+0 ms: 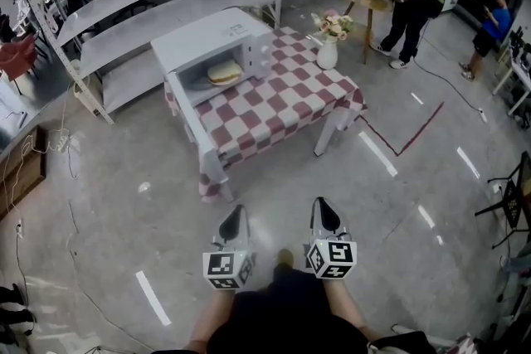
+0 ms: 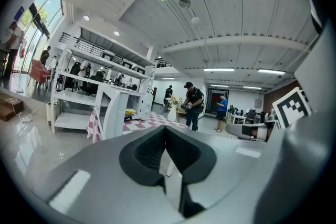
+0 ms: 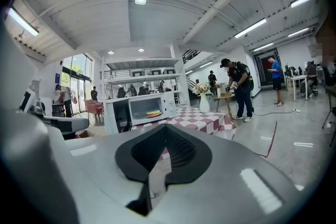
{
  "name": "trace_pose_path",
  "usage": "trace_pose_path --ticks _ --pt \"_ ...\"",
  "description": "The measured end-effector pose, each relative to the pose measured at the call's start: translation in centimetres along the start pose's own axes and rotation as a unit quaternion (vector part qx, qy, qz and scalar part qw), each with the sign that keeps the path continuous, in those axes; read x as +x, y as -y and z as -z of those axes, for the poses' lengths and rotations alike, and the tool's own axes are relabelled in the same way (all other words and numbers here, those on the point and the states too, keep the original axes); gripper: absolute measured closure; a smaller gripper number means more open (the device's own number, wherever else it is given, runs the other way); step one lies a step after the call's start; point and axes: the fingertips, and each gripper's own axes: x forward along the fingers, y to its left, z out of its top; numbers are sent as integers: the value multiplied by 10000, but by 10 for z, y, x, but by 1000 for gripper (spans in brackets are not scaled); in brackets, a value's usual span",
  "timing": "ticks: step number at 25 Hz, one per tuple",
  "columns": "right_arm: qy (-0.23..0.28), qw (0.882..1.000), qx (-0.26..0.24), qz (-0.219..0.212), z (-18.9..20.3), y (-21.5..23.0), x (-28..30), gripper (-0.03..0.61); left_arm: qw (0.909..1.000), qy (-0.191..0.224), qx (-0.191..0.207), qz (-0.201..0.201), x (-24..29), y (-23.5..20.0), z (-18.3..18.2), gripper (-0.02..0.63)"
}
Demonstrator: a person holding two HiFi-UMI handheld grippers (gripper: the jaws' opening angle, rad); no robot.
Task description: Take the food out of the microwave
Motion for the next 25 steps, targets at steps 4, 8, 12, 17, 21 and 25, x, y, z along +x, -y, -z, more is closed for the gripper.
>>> trace_pose_path --ticks 4,8,12,17,21,25 --pt "4 10000 -1 -93 -7 7 22 577 9999 40 -4 -95 18 -3 -4 606" --pt "9 9998 11 -187 -14 15 40 577 9997 54 4 -229 33 -6 -8 606" --pt "-10 9997 24 -243 -17 21 53 577 9995 53 18 -312 46 -8 -10 606" --pt "-28 9996 54 -292 -19 31 67 577 9991 63 3 -409 60 -7 -12 606" --pt "-12 9992 38 -397 -24 39 80 577 9986 145 5 -509 75 -5 -16 606" --pt "-5 9987 6 -507 -28 48 93 577 9982 186 16 -564 91 0 -14 606"
